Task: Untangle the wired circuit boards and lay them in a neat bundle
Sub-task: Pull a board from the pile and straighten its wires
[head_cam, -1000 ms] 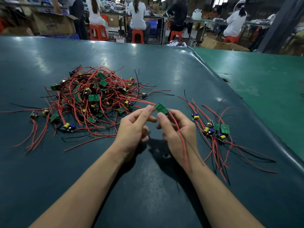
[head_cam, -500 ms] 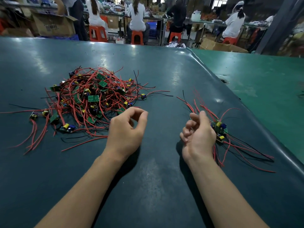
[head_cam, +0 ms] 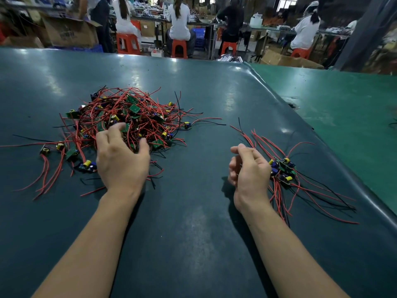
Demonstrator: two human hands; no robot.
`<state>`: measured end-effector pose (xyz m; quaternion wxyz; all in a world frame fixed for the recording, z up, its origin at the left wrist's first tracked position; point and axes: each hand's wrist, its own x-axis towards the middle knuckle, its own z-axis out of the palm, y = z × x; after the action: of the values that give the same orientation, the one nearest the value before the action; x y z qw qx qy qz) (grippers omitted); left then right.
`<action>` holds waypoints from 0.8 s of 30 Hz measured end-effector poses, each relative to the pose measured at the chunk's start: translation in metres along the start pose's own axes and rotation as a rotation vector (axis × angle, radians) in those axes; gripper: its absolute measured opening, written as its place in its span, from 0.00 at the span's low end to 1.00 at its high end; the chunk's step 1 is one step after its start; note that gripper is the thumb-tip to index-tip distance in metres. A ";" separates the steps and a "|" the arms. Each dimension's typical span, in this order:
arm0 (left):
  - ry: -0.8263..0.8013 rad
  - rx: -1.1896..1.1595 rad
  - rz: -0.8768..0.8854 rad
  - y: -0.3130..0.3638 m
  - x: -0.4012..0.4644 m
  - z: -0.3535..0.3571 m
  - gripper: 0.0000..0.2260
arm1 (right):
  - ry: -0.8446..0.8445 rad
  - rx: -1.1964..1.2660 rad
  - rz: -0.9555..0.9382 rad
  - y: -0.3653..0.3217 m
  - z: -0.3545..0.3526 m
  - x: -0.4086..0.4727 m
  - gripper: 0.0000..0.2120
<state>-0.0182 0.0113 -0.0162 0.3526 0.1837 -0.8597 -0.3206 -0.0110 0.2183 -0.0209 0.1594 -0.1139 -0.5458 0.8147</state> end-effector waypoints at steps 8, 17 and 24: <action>0.045 -0.082 0.017 -0.010 0.010 0.004 0.10 | -0.011 -0.016 -0.017 0.001 -0.002 0.000 0.12; -0.165 -0.452 0.561 0.027 -0.031 0.011 0.05 | -0.329 -0.483 -0.235 0.010 0.002 -0.007 0.20; -0.097 -0.585 0.623 0.030 -0.035 0.013 0.12 | -0.274 -0.487 -0.271 0.013 0.003 -0.006 0.07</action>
<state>-0.0063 0.0581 -0.0201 0.4290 -0.2079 -0.7625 -0.4374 -0.0083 0.2087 -0.0320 0.1596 0.0358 -0.7516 0.6391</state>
